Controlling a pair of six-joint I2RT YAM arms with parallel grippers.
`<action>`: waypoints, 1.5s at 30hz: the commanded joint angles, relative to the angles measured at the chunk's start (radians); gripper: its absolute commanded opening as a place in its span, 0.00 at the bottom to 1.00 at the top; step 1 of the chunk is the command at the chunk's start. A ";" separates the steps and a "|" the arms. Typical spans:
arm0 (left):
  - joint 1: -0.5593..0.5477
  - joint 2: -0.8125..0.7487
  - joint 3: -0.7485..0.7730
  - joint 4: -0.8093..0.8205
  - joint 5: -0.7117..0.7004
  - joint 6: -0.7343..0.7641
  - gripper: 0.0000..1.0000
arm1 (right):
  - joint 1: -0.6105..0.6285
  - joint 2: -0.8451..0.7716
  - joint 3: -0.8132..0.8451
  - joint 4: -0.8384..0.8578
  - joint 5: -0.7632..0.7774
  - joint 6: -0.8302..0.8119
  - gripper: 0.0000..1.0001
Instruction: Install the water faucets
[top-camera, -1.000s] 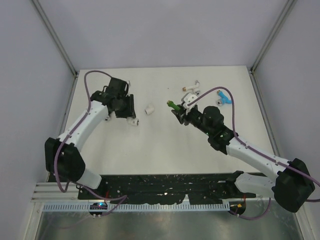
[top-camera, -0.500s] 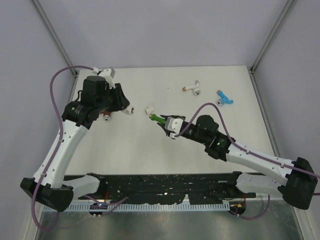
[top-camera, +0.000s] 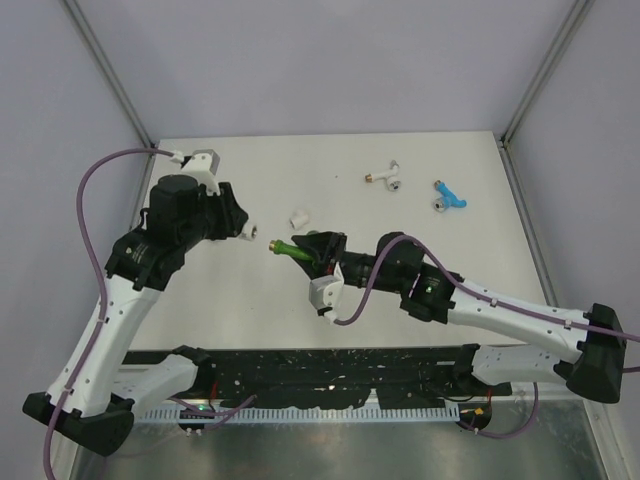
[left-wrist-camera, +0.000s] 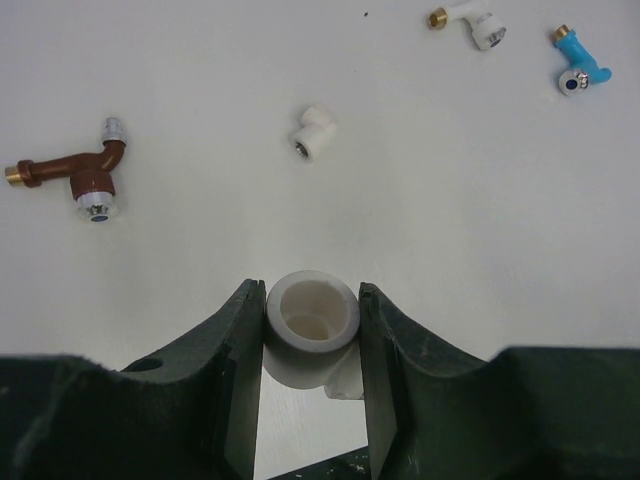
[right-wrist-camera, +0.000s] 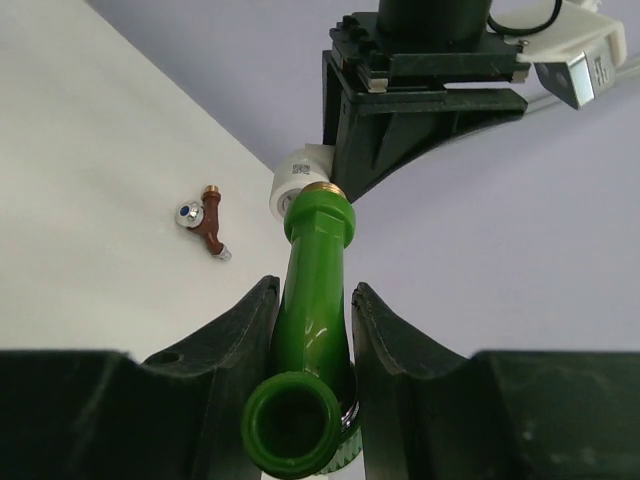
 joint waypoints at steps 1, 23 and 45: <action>-0.020 -0.031 -0.032 0.033 -0.034 0.035 0.00 | 0.025 0.035 0.055 0.010 0.026 -0.155 0.05; -0.026 -0.049 -0.105 0.097 0.155 -0.024 0.00 | 0.042 0.219 0.015 0.228 0.110 -0.330 0.05; -0.005 -0.036 -0.036 0.063 0.155 -0.159 0.00 | 0.051 0.224 -0.045 0.257 0.180 -0.410 0.05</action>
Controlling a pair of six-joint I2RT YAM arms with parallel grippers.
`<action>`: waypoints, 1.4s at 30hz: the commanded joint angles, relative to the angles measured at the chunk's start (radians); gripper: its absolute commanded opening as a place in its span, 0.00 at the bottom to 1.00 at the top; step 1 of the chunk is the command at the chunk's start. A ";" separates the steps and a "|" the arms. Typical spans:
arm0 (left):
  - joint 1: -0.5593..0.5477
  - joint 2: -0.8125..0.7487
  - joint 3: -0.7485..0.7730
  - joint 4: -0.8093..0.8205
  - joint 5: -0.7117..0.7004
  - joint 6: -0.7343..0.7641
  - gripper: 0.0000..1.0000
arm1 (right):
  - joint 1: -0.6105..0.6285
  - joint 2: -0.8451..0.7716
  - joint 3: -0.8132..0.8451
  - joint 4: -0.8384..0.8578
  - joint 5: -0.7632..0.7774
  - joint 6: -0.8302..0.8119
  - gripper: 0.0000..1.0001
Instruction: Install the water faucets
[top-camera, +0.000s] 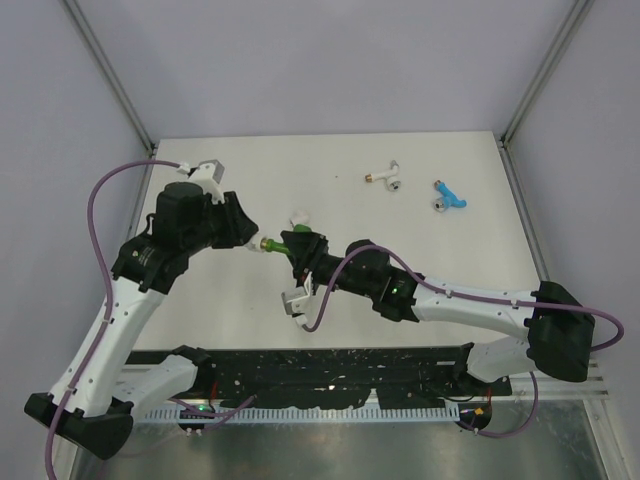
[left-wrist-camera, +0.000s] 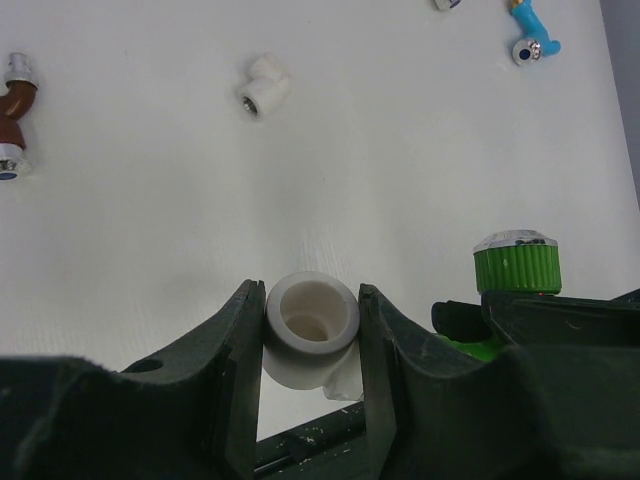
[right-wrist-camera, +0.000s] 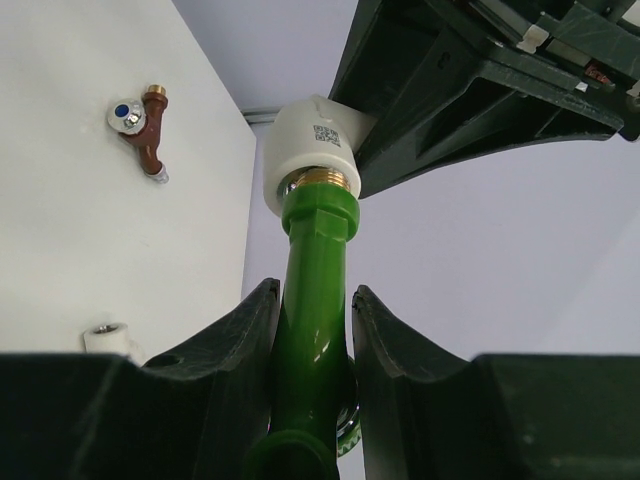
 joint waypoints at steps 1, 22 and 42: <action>0.007 -0.007 0.059 0.050 0.047 -0.059 0.00 | 0.014 0.004 0.000 0.066 0.020 -0.047 0.05; -0.033 -0.008 0.056 0.046 -0.062 -0.076 0.00 | 0.052 0.029 0.029 0.041 0.145 -0.111 0.05; -0.067 0.045 0.132 -0.030 -0.040 0.006 0.00 | 0.048 0.078 0.043 0.089 0.138 -0.137 0.05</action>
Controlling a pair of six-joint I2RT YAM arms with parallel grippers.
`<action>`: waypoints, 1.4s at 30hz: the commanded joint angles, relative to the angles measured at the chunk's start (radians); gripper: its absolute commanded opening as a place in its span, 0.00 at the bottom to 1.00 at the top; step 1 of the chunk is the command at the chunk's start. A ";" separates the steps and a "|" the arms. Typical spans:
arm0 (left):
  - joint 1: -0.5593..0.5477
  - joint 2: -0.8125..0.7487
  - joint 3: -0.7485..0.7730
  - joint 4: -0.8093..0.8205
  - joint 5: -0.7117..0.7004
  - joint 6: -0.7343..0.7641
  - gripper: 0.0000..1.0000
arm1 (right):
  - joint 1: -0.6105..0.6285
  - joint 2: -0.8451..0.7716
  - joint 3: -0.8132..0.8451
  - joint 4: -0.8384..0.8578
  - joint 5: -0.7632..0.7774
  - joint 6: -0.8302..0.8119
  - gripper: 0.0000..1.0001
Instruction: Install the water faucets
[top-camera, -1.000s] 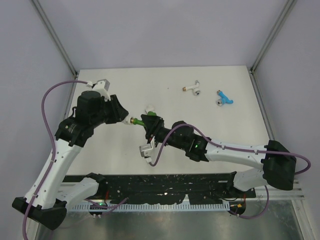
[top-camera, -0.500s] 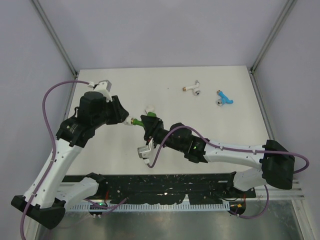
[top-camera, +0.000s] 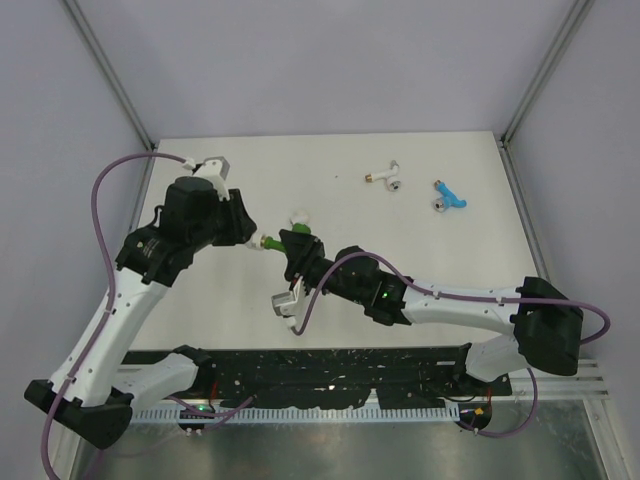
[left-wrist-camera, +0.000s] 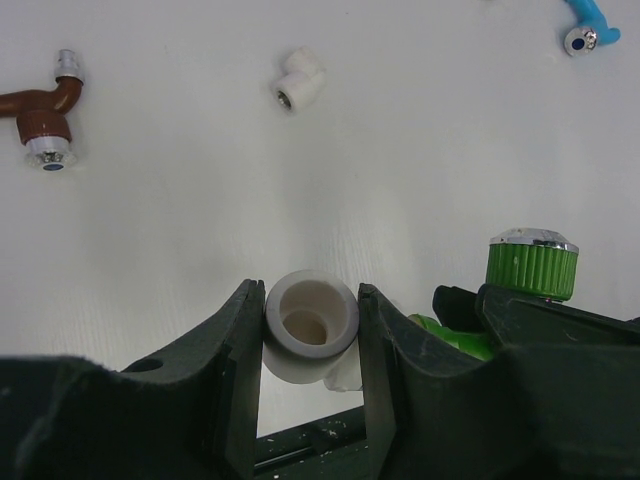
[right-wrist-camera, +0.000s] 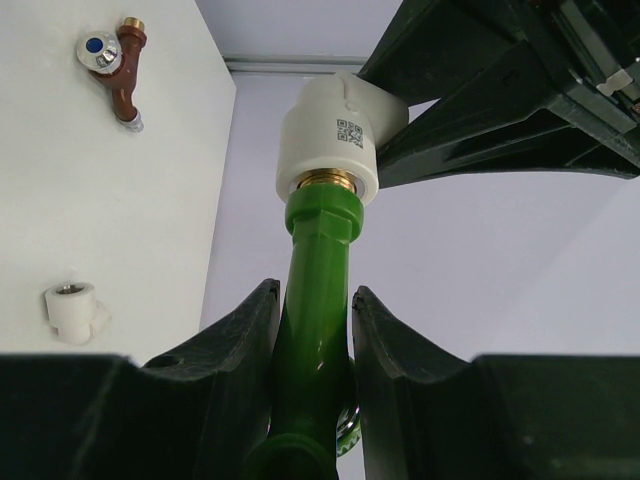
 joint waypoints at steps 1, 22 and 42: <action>-0.013 -0.015 0.063 0.045 0.067 -0.015 0.00 | 0.005 0.018 0.040 0.052 -0.017 0.006 0.05; -0.072 -0.106 -0.090 0.259 0.016 0.007 0.00 | 0.009 -0.032 0.124 -0.126 -0.079 0.361 0.05; -0.078 -0.221 -0.243 0.466 0.028 0.020 0.00 | 0.000 -0.041 0.196 -0.223 -0.128 0.664 0.05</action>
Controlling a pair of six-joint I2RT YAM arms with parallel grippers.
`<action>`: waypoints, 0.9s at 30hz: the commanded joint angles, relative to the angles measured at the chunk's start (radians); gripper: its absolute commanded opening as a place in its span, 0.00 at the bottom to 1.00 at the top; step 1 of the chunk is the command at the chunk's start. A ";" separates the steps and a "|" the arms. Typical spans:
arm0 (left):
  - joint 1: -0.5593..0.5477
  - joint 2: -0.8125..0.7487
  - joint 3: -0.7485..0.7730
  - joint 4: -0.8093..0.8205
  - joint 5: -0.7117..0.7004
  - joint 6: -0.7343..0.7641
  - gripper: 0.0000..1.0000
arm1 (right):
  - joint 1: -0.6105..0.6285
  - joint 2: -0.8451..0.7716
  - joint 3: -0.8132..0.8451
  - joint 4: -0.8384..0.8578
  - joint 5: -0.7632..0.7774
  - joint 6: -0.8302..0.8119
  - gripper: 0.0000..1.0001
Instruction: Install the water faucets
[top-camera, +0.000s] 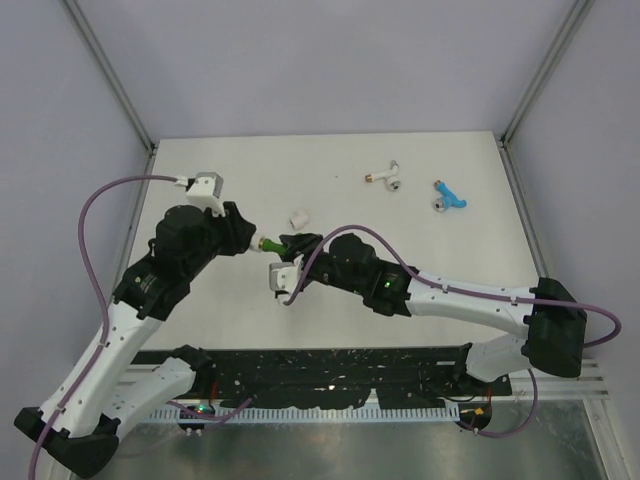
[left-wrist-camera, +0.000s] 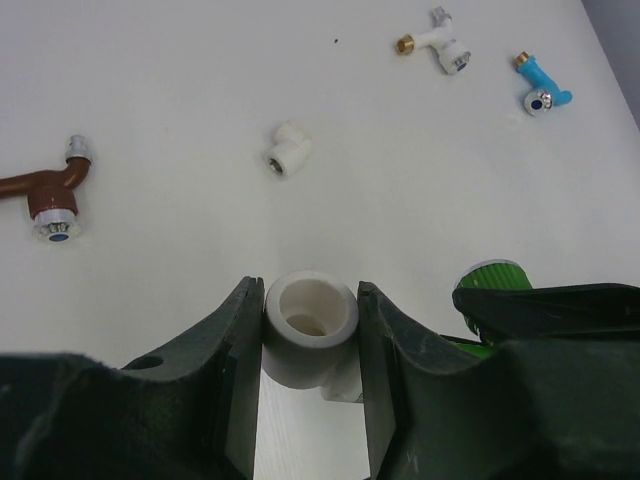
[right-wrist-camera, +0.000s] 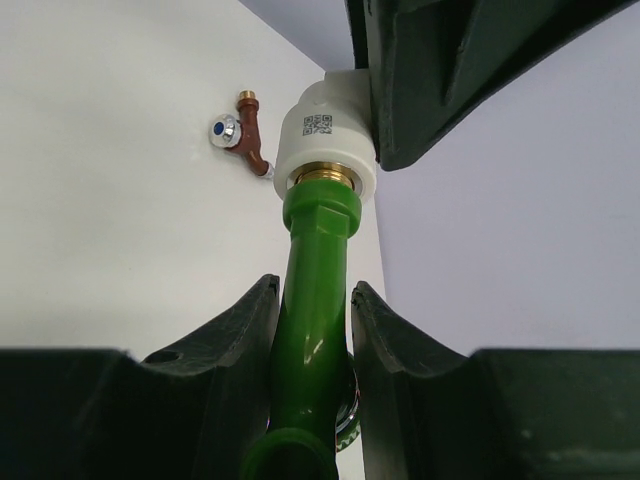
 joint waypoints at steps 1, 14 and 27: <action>-0.023 -0.041 -0.022 0.225 0.110 -0.022 0.00 | 0.007 -0.021 0.074 0.010 -0.081 0.122 0.05; -0.031 -0.103 -0.117 0.351 0.102 -0.019 0.00 | -0.005 0.002 0.161 -0.056 -0.125 0.430 0.05; -0.046 -0.207 -0.245 0.502 0.054 -0.015 0.00 | -0.050 -0.007 0.119 0.104 -0.121 0.849 0.05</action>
